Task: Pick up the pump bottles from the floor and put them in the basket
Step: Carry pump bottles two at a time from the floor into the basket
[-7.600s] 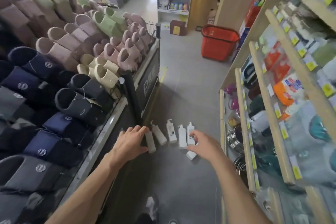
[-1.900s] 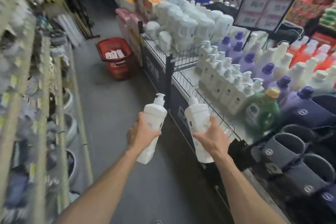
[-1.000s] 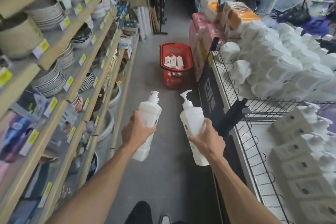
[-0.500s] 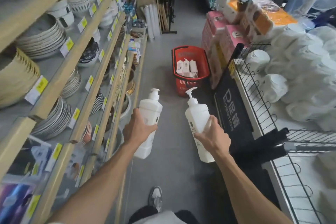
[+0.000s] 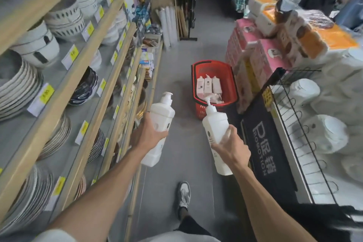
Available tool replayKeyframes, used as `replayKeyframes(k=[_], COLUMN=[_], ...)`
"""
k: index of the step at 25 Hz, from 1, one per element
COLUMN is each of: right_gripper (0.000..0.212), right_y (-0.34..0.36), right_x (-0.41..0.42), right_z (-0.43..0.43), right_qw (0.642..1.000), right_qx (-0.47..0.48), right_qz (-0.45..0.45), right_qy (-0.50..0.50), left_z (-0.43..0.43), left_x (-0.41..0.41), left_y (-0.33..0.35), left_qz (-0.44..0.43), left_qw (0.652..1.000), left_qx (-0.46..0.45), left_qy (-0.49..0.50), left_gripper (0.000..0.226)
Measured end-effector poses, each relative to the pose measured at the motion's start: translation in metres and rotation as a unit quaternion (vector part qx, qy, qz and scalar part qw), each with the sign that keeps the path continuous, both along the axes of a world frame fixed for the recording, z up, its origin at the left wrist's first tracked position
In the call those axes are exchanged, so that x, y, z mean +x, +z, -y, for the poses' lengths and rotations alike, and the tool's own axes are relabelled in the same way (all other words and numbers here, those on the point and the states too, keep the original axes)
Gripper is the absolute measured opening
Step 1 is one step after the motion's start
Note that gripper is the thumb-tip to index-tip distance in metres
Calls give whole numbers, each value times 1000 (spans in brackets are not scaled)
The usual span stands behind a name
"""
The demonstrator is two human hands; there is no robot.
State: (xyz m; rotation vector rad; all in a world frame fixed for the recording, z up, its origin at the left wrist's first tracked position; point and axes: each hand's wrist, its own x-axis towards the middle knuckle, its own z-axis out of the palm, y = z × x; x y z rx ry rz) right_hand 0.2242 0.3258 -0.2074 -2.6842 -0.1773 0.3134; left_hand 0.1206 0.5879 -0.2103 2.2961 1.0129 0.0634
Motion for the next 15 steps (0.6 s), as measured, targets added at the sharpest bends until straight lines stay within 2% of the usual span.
replayKeyframes(k=[8,12,15], right_gripper=[74,86,79], right_y=[-11,-17,-22], right_x=[147,208,253], right_z=[-81,-127,-167], right_qw=[1000,1000,1000], right_qx=[4,12,17], right_qz=[-17,-5,2], right_qy=[14,21,16], left_z=[-79,-120,-156], left_x=[128,188,240], left_y=[-6,-9,-10], left_qz=[-12,-12,-14], left_qw=[999,999,999], left_qx=[-8,-12,-8], left_qy=[38,47,44], left_gripper=[77,73,78])
